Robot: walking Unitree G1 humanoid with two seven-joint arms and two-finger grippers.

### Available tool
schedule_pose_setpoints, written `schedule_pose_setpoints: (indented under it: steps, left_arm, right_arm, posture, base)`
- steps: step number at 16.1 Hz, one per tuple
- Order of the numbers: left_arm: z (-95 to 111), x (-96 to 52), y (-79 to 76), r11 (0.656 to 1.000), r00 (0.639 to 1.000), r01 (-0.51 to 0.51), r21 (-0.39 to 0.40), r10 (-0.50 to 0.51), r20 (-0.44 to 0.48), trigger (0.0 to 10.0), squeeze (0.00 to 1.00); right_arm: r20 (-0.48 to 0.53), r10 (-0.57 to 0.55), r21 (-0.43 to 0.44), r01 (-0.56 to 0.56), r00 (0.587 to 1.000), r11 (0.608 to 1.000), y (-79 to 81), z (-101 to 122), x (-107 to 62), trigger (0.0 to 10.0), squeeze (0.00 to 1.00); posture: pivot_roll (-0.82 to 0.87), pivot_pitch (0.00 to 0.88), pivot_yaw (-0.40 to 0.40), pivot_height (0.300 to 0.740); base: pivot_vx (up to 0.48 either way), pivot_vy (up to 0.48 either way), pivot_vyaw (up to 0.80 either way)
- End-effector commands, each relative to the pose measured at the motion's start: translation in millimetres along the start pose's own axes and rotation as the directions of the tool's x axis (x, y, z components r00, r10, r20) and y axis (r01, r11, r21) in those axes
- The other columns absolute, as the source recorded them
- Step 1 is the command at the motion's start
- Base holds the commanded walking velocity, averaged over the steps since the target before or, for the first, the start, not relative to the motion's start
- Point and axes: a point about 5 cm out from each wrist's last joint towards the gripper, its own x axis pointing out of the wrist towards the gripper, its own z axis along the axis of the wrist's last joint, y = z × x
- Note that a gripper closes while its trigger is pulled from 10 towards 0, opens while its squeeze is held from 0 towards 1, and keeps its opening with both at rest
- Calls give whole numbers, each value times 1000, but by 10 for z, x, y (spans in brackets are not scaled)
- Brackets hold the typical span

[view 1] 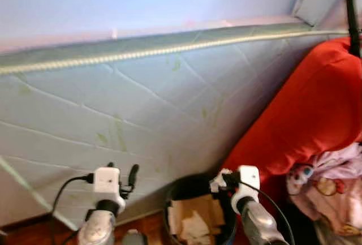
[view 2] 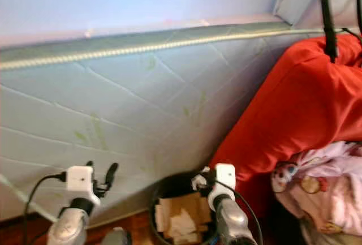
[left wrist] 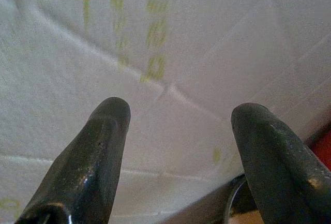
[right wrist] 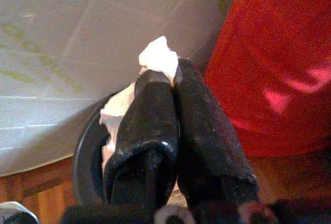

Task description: Clean up the room

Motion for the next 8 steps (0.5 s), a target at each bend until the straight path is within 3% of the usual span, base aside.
schedule_pose_setpoints:
  steps: [1, 5, 8]
  left_arm:
    - [-56, -51, 14, 1000, 1000, 1, -9, -1, -31, 10000, 0]
    - [-23, -113, 4, 1000, 999, 18, -7, -19, -36, 10000, 0]
    - [105, -53, 21, 999, 999, 42, 8, -42, -8, 10000, 0]
  right_arm:
    - [-23, 15, -8, -16, 1000, 1000, 50, -26, 8, 10000, 0]
    - [-73, 70, -25, -72, 995, 997, 145, -34, 40, 10000, 0]
    - [-48, 54, -22, -55, 997, 998, 147, 133, 114, 10000, 0]
  posture:
    - [142, 62, -114, 646]
    - [168, 98, -123, 646]
    - [198, 130, -133, 646]
  base:
    - [0, 0, 0]
    - [0, 0, 0]
    - [0, 0, 0]
